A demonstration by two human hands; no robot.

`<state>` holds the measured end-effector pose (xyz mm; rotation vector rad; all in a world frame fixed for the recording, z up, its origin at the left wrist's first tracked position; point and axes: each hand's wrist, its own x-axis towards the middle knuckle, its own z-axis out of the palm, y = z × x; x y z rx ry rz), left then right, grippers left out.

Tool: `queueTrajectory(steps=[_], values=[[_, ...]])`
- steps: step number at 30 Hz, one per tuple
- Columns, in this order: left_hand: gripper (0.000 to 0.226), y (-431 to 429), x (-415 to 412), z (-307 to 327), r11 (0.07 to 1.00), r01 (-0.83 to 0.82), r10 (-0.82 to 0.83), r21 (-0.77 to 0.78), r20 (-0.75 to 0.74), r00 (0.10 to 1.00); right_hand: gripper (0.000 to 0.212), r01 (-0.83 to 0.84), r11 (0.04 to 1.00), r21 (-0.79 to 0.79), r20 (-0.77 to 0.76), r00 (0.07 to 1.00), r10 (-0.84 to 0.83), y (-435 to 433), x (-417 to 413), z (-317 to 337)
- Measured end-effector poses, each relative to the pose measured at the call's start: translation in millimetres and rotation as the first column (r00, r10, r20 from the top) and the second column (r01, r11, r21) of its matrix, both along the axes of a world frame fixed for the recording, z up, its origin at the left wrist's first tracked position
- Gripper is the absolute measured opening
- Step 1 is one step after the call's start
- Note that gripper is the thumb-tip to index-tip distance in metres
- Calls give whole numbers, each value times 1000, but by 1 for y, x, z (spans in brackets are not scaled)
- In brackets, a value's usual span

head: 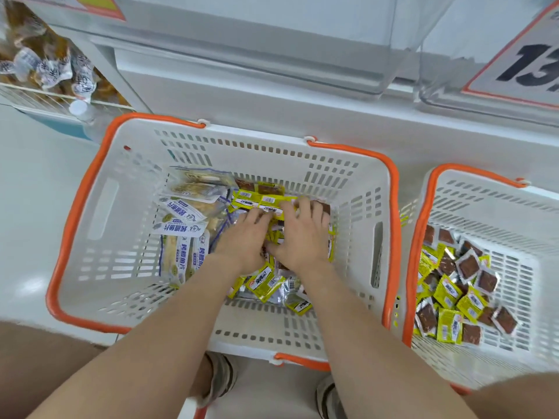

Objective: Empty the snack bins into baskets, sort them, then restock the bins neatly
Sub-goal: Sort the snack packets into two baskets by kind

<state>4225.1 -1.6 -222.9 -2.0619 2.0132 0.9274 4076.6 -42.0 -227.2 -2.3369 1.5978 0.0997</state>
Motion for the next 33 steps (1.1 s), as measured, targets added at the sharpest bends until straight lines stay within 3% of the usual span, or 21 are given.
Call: queueTrajectory(steps=[2, 4, 6, 9, 13, 14, 18, 22, 25, 30, 33], values=[[84, -5, 2, -3, 999, -46, 47, -18, 36, 998, 115, 60, 998, 21, -33, 998, -60, -6, -6, -4], [73, -12, 2, -2, 991, -47, 60, -123, 106, 993, 134, 130, 964, 233, -12, 991, -130, -10, -14, -10], [90, -23, 3, -5, 988, -5, 20, -153, 96, 995, 138, 124, 914, 385, -25, 992, -124, -15, -18, -19], [111, -38, 4, -9, 999, 34, -34, -18, 18, 999, 116, 86, 918, 386, -36, 996, -78, -30, -15, -23], [97, -43, 1, -13, 997, 75, -78, 33, 110, 991, 65, 20, 925, 380, 40, 998, -38, -48, -28, -20], [94, -44, 0, -12, 997, 72, -74, 24, 124, 990, 65, 22, 930, 368, 33, 999, -37, -49, -30, -18], [76, -50, -8, -9, 998, 58, -65, 39, 181, 981, 102, 41, 917, 396, -117, 993, 6, -40, -24, -16], [56, -51, -8, -6, 998, 65, -63, -4, 195, 979, 63, 64, 948, 313, -61, 997, -47, -33, -23, -8], [59, -50, -4, -3, 983, 153, -125, -100, 245, 961, 55, 123, 932, 341, 62, 986, -153, -34, -28, 3], [46, -47, 7, 10, 980, -72, 83, -184, 52, 995, 39, 264, 886, 382, 332, 855, -398, -32, -32, 29], [36, -41, 3, 30, 906, -349, 314, -240, -171, 934, 33, 285, 868, 406, 440, 772, -459, -27, -30, 45]])
